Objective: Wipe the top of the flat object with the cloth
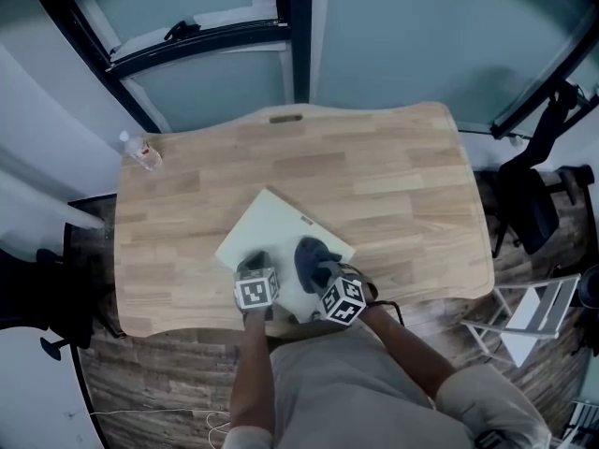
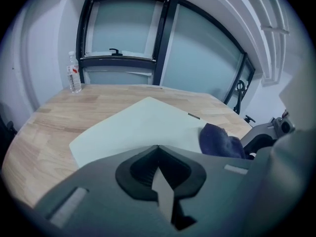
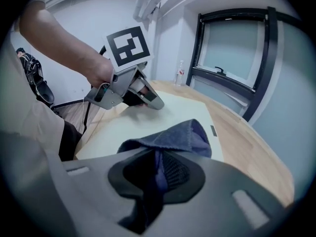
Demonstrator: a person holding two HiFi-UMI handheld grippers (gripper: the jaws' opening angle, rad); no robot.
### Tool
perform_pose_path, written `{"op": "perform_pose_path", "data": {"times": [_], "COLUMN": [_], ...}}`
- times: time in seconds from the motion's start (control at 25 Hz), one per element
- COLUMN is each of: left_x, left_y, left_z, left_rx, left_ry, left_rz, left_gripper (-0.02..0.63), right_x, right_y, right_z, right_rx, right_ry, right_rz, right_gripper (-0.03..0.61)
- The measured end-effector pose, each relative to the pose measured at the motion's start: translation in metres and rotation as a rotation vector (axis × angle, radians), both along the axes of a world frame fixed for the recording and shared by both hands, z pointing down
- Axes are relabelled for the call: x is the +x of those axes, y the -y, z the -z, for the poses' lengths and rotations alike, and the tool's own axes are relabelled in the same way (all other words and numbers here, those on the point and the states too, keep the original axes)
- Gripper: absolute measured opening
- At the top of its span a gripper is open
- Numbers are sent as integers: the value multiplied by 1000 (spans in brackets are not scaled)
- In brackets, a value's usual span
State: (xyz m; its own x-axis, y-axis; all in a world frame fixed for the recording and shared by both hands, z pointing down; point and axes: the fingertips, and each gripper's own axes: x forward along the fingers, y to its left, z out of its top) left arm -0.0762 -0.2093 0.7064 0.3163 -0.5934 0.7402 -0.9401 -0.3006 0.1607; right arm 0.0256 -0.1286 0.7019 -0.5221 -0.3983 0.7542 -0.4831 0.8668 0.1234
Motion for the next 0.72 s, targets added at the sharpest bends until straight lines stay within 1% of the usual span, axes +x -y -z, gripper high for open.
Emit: {"op": "perform_pose_path", "data": {"times": [0.16, 0.28, 0.48, 0.56, 0.68, 0.72], "left_x": [0, 0, 3, 8, 7, 7], "left_y": [-2, -1, -1, 4, -1, -1], "left_z": [-1, -1, 3, 11, 2, 1], "left_rx": [-6, -8, 0, 21, -7, -4], "left_ry": [12, 15, 59, 46, 37, 31], "left_rz": [-8, -17, -81, -107, -110, -108], "left_gripper": [9, 8, 9, 8, 8, 8], "right_x": [-11, -22, -49, -59, -72, -76], "right_y": [10, 24, 51, 63, 78, 83], "right_z": [-2, -2, -3, -4, -4, -3], "right_rx": [-2, 15, 36, 45, 53, 54], "right_ry": [-1, 3, 14, 15, 13, 13], "right_rz": [0, -4, 9, 25, 51, 58], "right_gripper": [43, 43, 43, 43, 43, 43]}}
